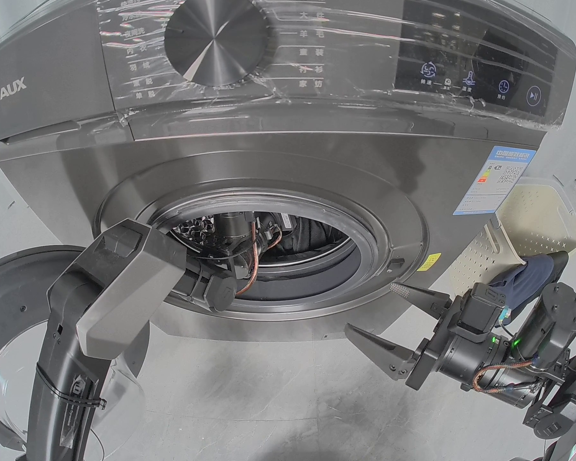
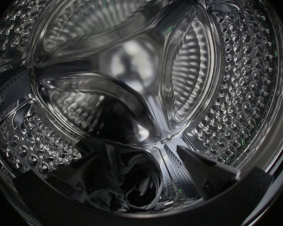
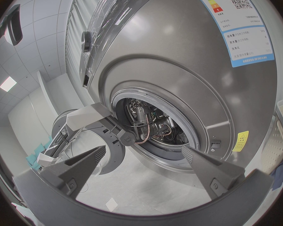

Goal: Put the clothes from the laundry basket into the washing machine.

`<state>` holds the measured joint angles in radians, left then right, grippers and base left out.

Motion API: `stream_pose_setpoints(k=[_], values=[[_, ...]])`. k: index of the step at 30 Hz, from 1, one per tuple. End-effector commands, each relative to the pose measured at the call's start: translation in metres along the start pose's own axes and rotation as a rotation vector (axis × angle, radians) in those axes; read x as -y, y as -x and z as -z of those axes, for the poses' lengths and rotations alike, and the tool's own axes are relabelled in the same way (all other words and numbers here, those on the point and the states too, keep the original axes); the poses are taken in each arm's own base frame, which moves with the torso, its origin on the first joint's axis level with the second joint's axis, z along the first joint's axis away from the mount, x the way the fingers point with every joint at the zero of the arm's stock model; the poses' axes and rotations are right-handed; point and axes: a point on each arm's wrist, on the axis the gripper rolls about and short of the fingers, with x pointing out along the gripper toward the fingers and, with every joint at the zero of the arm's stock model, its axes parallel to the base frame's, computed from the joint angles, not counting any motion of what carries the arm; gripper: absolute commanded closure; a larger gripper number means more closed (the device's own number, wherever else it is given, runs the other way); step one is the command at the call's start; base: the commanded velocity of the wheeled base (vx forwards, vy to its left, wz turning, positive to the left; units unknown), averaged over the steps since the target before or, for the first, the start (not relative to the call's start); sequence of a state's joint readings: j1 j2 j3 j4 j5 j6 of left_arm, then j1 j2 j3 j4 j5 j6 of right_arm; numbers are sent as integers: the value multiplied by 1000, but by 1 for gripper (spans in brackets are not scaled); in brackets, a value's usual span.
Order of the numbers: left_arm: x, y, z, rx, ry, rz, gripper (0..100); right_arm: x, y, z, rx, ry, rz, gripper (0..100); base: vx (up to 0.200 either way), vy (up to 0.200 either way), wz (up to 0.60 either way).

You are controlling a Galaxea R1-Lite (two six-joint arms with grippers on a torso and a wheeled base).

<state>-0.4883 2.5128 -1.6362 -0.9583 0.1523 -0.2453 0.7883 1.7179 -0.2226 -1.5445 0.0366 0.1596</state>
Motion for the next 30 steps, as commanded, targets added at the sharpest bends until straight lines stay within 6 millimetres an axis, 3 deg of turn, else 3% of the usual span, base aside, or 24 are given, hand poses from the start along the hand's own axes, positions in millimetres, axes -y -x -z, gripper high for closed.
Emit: stream_pose_setpoints(k=[1,6,15,16,17,19,20,21,23,30], values=[[11,16,-7,-36,-5,8,0,0,0,0,1,0,-1,0,0,0,0],[24,50,-9,-121,-23,26,0,0,1,0,0,0,1,0,0,0,0],[50,161,-27,-214,-97,147,0,1,15,8,-52,0,5,0,0,0,0],[50,161,-27,-214,-97,147,0,1,15,8,-52,0,5,0,0,0,0],[58,182,-30,-190,-96,197,0,1,22,11,-72,0,6,0,0,0,0],[62,192,-30,-188,-99,225,0,1,27,13,-84,1,8,0,0,0,0],[67,212,-30,-182,-124,261,0,1,37,14,-96,3,13,0,0,0,0],[67,216,-30,-185,-134,267,0,1,40,14,-99,3,15,0,0,0,0],[70,243,-37,-179,-154,313,0,1,55,13,-105,-5,21,0,0,0,0],[63,292,-41,-210,-160,386,0,5,66,0,-53,6,56,0,0,0,0]])
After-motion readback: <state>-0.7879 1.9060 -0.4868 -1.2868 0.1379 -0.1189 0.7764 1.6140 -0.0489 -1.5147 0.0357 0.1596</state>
